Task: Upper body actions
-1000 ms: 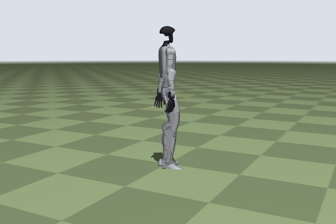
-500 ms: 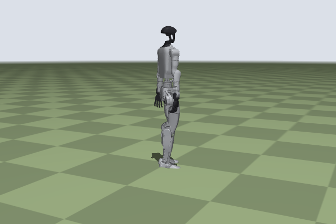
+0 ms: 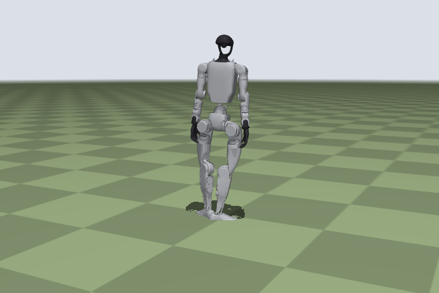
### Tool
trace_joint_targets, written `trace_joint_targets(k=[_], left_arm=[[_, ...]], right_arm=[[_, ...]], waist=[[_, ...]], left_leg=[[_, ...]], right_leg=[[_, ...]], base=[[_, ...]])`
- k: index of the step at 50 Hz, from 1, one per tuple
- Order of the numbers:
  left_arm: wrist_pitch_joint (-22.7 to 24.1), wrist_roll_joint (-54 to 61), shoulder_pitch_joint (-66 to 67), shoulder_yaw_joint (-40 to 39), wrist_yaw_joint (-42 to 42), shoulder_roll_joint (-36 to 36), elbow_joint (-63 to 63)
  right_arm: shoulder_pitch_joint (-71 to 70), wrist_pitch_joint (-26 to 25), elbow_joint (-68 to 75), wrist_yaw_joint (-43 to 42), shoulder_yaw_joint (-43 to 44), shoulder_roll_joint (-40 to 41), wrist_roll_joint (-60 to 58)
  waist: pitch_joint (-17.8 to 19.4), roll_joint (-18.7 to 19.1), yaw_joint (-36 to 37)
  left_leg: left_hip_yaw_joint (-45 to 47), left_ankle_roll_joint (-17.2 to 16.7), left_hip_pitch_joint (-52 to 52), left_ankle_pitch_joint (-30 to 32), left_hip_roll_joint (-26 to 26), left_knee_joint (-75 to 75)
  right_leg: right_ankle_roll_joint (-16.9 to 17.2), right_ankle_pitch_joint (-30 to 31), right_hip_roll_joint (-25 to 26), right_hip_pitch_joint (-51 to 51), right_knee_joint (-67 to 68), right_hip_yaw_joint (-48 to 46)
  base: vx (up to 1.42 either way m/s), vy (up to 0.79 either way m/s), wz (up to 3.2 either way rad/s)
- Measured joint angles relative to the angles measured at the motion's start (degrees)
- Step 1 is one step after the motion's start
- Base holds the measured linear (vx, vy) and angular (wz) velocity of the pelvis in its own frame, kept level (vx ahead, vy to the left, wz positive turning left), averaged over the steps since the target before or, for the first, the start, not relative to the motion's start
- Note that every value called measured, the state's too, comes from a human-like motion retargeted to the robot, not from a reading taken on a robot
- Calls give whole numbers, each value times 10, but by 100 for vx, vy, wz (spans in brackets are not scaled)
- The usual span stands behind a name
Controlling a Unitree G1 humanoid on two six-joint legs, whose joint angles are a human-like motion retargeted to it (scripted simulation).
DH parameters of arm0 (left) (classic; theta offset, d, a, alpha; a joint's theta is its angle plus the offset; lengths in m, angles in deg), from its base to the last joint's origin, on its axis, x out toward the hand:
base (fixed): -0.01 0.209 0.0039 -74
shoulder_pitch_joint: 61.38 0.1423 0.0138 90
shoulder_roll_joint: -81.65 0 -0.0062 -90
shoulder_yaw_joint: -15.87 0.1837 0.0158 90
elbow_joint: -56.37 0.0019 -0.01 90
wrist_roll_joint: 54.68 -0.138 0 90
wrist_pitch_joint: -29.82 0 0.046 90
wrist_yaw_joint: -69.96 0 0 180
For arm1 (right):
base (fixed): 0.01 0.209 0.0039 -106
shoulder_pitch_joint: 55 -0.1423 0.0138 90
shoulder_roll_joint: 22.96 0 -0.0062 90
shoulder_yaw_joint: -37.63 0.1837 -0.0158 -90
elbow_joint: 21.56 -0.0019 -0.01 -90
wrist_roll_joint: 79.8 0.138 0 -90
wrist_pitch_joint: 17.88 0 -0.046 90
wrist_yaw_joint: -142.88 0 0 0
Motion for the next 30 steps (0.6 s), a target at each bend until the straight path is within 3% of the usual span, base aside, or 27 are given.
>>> trace_joint_targets(k=[5, 7, 10, 12, 15, 17, 21, 25, 27, 28, 30], left_arm=[[-16, 22, 9, -46, -5, 8, 38], [-18, 29, 11, -48, -5, 12, 36], [-17, 21, 13, -39, 5, 17, 27], [-23, 3, 16, -41, 14, 16, 21], [-20, -3, 14, -41, 24, 17, 11], [-17, 5, 7, -34, 32, 20, 4], [-15, 6, -6, -24, 43, 23, -6], [-13, -1, -11, -12, 42, 21, -16], [-11, -1, -11, -13, 43, 18, -19], [-11, 0, -11, -16, 48, 17, -20], [-8, 2, -5, -24, 61, 15, -23]], right_arm=[[-4, -4, 0, 5, -2, -10, 1], [-9, 4, -8, -2, 2, -8, 10], [-4, 21, -34, 12, 3, -7, 17], [1, 20, -46, 22, -4, -7, 17], [-8, 19, -51, 22, -13, 0, 26], [-16, 20, -62, 31, -17, 8, 27], [-17, 30, -91, 43, -33, 16, 12], [-12, 32, -99, 40, -42, 17, -17], [-10, 31, -98, 39, -42, 15, -31], [-9, 30, -98, 38, -41, 16, -38], [-5, 29, -94, 34, -41, 16, -48]], waist=[[-2, 9, 26], [9, 16, 27], [18, 45, 20], [13, 68, 8], [25, 69, 2], [42, 66, -5], [55, 62, -30], [61, 32, -26], [68, 12, -15], [71, 3, -9], [67, -6, 21]], left_leg=[[-79, 27, -16, -6, -32, -32], [-109, 33, -15, -12, -34, -29], [-150, 45, -14, -19, -18, -23], [-191, 50, -21, -19, 1, -17], [-246, 63, -28, -12, -8, -17], [-287, 71, -32, -5, -18, -16], [-383, 80, -51, 10, -31, -7], [-456, 85, -56, 27, -77, -12], [-472, 88, -47, 34, -106, -21], [-482, 88, -40, 37, -117, -26], [-484, 85, -44, 39, -124, -27]], right_leg=[[11, 7, -12, 29, 19, -45], [-2, 25, -23, 43, 42, -58], [-61, 65, -28, 62, 90, -71], [-112, 64, -33, 43, 157, -5], [-88, 23, -40, -48, 310, 247], [-74, 11, 8, -74, 326, 355], [-82, -8, 42, -72, 266, 378], [-75, -37, 56, -81, 162, 412], [-61, -19, 60, -93, 114, 445], [-76, 18, 64, -98, 95, 453], [-60, -7, 39, -85, 112, 414]], base=[[35, 38, 85], [26, 31, 126], [28, 30, 169], [29, 23, 179], [22, 17, 160], [6, -1, 179], [17, -1, 209], [24, -2, 179], [22, -6, 144], [26, -7, 104], [22, -6, 80]])
